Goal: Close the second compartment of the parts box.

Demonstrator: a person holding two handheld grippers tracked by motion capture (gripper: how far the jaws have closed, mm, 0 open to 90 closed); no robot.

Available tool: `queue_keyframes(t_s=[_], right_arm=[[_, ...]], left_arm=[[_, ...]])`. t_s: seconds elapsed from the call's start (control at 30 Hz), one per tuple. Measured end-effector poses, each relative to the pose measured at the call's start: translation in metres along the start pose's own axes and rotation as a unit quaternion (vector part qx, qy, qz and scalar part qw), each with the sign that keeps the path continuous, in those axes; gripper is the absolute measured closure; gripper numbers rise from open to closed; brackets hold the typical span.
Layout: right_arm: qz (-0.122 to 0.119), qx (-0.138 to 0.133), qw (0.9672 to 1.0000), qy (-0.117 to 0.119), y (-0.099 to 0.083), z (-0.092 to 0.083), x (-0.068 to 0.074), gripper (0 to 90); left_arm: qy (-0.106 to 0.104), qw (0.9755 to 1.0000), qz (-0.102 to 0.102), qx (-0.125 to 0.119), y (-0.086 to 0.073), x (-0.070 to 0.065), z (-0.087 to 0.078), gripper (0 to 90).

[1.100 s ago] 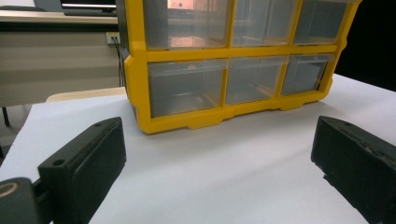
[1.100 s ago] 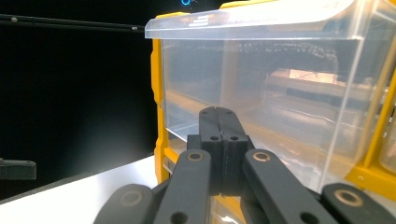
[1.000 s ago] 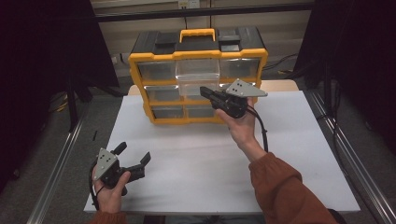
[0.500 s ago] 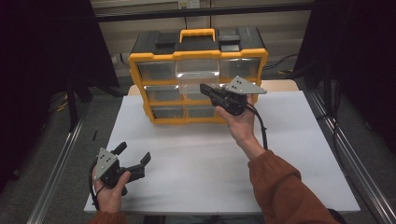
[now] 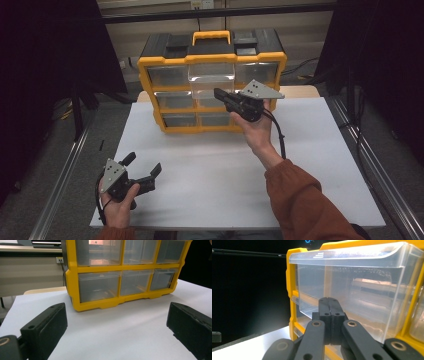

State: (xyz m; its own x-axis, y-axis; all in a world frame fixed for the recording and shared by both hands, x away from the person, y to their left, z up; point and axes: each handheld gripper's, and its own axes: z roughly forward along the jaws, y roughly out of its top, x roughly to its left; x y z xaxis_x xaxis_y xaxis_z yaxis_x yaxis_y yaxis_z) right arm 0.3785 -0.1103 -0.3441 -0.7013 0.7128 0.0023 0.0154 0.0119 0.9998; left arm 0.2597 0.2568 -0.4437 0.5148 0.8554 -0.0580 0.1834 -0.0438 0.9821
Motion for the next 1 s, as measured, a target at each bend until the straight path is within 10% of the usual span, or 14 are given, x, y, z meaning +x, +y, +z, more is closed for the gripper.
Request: queue_keyframes(t_s=[1.0], right_arm=[[-0.007, 0.005, 0.9999, -0.015, 0.0027, 0.0081, -0.0048, 90.0]], left_arm=[[0.001, 1.0, 0.0, 0.001, 0.0001, 0.0005, 0.0001, 3.3]])
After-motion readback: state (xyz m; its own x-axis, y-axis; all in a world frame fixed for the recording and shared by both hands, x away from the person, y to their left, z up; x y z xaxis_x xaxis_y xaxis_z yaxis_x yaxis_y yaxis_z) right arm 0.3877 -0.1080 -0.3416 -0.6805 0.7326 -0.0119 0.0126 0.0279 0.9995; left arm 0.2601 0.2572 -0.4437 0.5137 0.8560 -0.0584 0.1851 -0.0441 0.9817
